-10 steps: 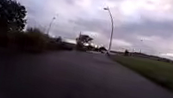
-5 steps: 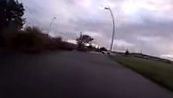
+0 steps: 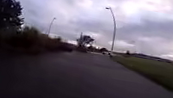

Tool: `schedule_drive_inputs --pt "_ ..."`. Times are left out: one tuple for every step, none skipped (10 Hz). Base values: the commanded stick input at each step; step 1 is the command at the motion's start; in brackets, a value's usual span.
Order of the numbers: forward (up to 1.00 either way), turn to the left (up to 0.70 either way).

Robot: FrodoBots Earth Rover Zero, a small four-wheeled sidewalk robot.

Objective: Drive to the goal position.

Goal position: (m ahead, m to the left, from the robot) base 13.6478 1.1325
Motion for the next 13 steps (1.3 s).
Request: schedule_drive_inputs --pt "0.70 0.00" --pt "0.70 0.00" --pt "0.70 0.00" --pt "0.70 0.00" --pt "0.70 0.00" --pt "0.70 0.00" --pt "0.70 0.00" --pt "0.70 -0.13" --pt "0.70 -0.27" --pt "0.70 -0.27" --pt "0.70 -0.27" --pt "0.70 -0.27" --pt "0.70 -0.27"
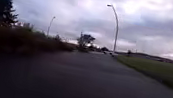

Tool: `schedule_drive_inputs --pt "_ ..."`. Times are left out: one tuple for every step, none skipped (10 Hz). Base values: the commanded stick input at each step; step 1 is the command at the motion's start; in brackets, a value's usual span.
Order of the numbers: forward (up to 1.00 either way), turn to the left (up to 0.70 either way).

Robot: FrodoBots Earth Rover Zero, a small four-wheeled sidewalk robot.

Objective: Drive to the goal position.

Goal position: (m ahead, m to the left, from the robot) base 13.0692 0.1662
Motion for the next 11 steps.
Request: schedule_drive_inputs --pt "0.70 0.00" --pt "0.70 0.00" --pt "0.70 0.00" --pt "0.70 0.00" --pt "0.70 0.00" --pt "0.70 0.00" --pt "0.70 0.00" --pt "0.70 0.00" --pt "0.70 0.00" --pt "0.70 0.00" --pt "0.70 0.00"
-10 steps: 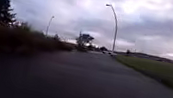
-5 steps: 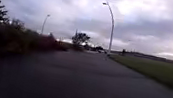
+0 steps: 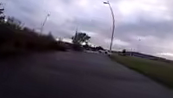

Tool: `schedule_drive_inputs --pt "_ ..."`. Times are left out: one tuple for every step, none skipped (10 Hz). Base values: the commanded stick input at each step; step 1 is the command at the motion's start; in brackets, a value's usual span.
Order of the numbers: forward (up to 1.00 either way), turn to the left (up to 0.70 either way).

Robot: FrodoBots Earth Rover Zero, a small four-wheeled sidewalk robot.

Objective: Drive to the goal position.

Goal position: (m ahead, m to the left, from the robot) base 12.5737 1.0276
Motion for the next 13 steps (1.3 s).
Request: schedule_drive_inputs --pt "0.70 0.00" --pt "0.70 0.00" --pt "0.70 -0.27" --pt "0.70 -0.27" --pt "0.70 -0.27" --pt "0.70 -0.27" --pt "0.70 -0.27" --pt "0.70 -0.27" --pt "0.70 -0.27" --pt "0.70 -0.22" --pt "0.70 -0.04" --pt "0.70 0.00" --pt "0.70 0.00"
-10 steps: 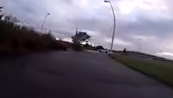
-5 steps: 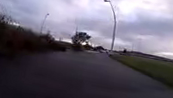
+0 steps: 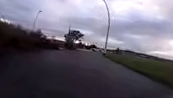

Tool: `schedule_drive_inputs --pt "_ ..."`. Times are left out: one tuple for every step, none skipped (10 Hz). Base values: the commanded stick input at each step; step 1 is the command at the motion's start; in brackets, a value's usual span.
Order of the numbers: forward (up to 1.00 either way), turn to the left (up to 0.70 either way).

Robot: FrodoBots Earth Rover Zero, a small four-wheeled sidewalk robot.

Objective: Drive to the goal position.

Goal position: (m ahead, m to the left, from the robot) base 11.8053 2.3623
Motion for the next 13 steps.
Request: schedule_drive_inputs --pt "0.70 0.00" --pt "0.70 0.00" --pt "0.70 0.00" --pt "0.70 0.00" --pt "0.70 0.00" --pt "0.70 0.00" --pt "0.70 0.00" --pt "0.70 0.00" --pt "0.70 0.00" --pt "0.70 0.00" --pt "0.70 0.00" --pt "0.70 0.00" --pt "0.70 0.00"
